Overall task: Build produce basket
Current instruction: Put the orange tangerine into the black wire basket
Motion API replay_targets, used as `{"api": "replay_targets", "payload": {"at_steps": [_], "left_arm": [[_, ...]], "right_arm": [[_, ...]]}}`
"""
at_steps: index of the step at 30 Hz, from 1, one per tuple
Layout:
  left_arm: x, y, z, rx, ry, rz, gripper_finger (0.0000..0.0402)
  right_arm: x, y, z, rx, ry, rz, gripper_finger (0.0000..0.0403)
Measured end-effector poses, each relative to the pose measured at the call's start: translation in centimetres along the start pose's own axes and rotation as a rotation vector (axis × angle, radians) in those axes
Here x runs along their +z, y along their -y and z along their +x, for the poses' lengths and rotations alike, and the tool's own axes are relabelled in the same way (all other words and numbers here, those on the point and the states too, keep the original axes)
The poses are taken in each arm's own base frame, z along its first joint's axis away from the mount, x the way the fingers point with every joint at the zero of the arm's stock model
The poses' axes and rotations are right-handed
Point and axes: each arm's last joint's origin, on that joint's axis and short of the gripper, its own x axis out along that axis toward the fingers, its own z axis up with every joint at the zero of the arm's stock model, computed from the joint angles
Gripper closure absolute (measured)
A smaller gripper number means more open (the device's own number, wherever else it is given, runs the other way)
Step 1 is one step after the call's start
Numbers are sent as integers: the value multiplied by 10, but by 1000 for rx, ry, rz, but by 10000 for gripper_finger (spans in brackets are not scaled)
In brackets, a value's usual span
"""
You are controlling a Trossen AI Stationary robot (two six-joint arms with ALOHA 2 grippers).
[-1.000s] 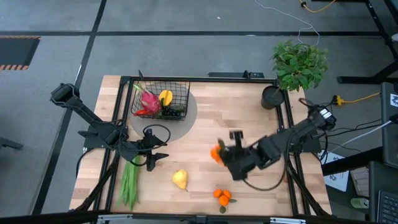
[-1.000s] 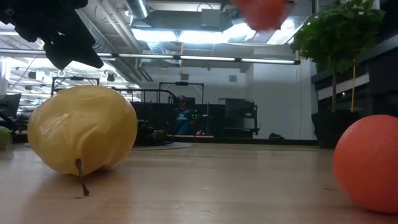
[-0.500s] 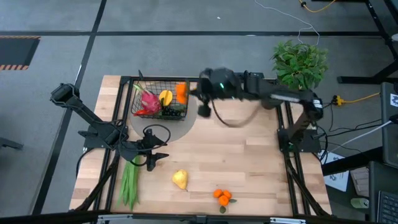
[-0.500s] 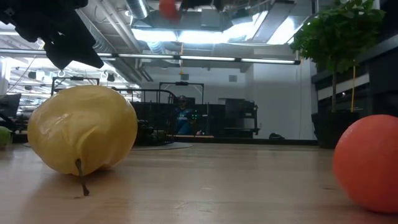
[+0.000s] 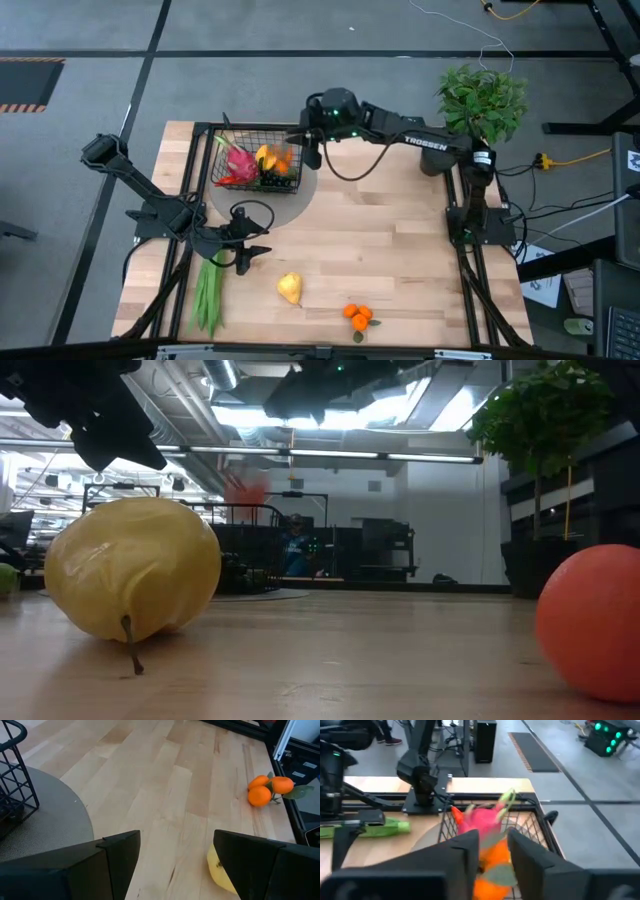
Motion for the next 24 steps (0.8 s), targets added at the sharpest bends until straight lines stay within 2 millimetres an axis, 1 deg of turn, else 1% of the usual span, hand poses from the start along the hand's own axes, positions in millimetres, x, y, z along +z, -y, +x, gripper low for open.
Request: {"api": "replay_targets", "payload": {"at_steps": [4, 8, 10, 12, 14, 16, 18, 21, 24], "left_arm": [[-1, 0, 1, 2, -3, 2, 159], [-4, 1, 4, 13, -18, 16, 159], [-6, 1, 5, 17, -23, 21, 159], [-7, 1, 6, 22, -29, 27, 159], [-8, 1, 7, 24, -32, 30, 159], [-8, 1, 7, 23, -31, 28, 159], [-8, 1, 7, 22, -30, 27, 159], [-6, 2, 7, 14, -19, 16, 159], [-6, 3, 7, 12, -16, 13, 159]], "right_arm": [[4, 5, -5, -13, -6, 91, 236], [13, 3, -17, 16, -89, 235, 204], [20, -3, -29, 120, -160, 319, 198], [23, -15, -41, 296, -255, 391, 197], [19, -35, -51, 481, -395, 435, 196], [11, -60, -59, 612, -542, 423, 196], [0, -87, -67, 663, -697, 369, 197], [-21, -132, -75, 664, -925, 234, 201], [-41, -177, -75, 700, -1051, 106, 202]]}}
